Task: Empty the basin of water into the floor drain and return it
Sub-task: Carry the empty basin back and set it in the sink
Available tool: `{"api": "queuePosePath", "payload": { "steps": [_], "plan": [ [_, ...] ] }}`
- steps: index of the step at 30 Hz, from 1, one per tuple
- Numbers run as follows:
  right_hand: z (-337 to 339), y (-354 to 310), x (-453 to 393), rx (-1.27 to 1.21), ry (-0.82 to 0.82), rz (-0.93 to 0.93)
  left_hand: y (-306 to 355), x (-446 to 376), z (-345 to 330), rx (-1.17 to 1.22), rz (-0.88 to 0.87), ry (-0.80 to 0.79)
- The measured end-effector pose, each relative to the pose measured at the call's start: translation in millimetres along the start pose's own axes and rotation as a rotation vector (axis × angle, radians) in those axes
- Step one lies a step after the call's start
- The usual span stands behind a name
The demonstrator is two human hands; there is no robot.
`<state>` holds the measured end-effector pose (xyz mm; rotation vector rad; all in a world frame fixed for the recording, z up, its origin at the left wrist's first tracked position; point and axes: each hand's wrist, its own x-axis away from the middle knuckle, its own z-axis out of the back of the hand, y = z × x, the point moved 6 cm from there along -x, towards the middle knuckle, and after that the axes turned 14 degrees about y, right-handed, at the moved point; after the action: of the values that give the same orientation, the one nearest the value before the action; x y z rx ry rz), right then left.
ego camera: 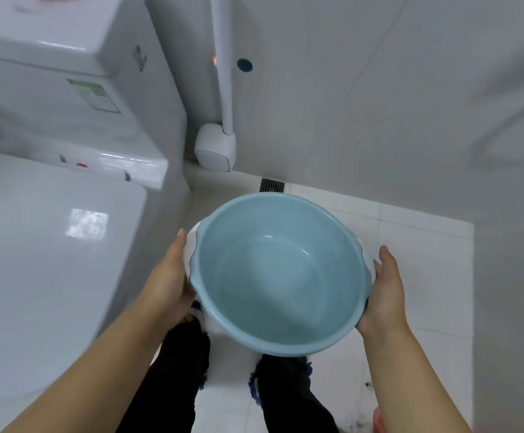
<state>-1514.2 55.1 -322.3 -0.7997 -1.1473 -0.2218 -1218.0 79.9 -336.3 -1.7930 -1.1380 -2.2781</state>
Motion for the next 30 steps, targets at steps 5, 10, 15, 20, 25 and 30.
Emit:
{"api": "queuePosePath", "payload": {
  "steps": [5, 10, 15, 20, 25, 30],
  "plan": [
    [-2, -27, 125, -0.009, -0.047, 0.045, 73, 89, 45, 0.095, -0.008, 0.114],
    [-15, -30, 222, 0.014, -0.096, 0.073, 135, 164, 105, 0.142, -0.058, 0.122],
    [-32, -24, 291, 0.074, -0.157, 0.128, 172, 215, 161, 0.105, -0.182, 0.138],
    [-43, -12, 335, 0.165, -0.306, 0.204, 179, 249, 206, 0.189, -0.199, 0.224],
    [-57, -8, 377, 0.252, -0.475, 0.264, 174, 287, 246, 0.318, -0.191, 0.345],
    [-79, 4, 407, 0.271, -0.578, 0.323, 173, 320, 284, 0.443, -0.214, 0.422]
  ]
}}
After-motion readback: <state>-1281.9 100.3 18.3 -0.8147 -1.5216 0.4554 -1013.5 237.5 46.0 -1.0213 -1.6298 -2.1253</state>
